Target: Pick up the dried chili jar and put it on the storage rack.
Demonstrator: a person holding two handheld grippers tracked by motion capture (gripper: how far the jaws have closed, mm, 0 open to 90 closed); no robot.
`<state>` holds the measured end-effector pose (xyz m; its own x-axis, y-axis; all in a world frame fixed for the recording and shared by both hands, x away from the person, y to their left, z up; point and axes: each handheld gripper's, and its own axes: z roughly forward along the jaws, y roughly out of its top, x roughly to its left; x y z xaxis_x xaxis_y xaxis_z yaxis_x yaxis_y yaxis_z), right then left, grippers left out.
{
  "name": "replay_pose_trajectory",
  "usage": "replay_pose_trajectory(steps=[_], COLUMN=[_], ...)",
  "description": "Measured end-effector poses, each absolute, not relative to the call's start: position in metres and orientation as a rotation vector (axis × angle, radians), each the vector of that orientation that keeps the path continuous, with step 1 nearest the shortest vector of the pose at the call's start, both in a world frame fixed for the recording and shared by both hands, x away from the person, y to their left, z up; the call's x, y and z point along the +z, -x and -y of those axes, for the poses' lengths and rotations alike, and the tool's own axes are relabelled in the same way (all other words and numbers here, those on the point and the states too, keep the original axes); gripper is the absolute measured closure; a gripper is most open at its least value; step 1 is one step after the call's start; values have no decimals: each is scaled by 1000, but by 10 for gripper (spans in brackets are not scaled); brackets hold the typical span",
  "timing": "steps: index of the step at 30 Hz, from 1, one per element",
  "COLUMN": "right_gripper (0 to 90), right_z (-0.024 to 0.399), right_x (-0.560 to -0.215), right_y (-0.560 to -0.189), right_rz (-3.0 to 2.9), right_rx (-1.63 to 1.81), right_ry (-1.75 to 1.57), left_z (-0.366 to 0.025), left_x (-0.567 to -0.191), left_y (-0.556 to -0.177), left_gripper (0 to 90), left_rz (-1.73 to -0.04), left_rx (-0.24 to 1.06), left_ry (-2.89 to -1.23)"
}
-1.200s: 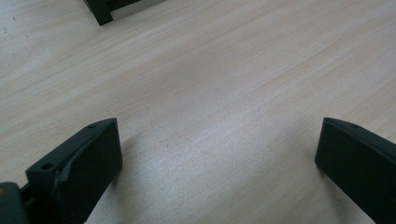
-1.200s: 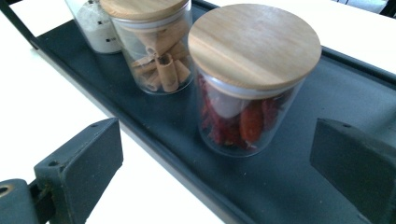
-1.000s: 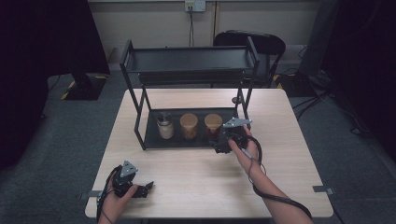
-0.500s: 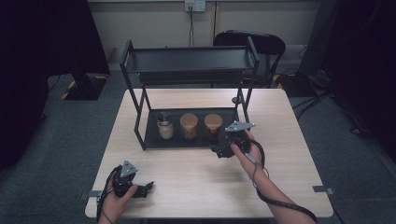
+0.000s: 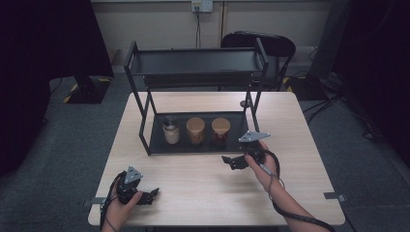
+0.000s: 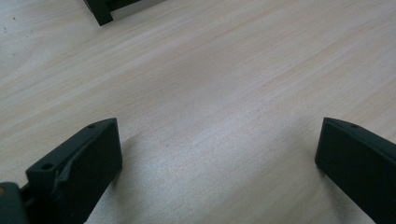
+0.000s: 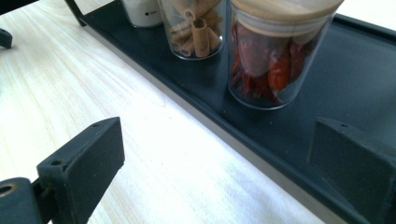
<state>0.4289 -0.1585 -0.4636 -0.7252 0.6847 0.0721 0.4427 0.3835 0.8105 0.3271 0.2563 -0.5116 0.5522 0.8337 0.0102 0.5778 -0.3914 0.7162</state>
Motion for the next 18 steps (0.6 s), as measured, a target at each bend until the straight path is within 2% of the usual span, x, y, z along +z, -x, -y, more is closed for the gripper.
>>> replay_pose_trajectory(steps=[18], right_gripper=[29], right_z=[175], right_x=[-474], right_y=[-415], right_rz=[-2390], right_rx=[1256], right_ry=[-988], left_z=[-256], left_x=[-512], left_y=[-327], left_gripper=[1], left_rz=[-1130], left_rx=[489], left_ry=[-2115])
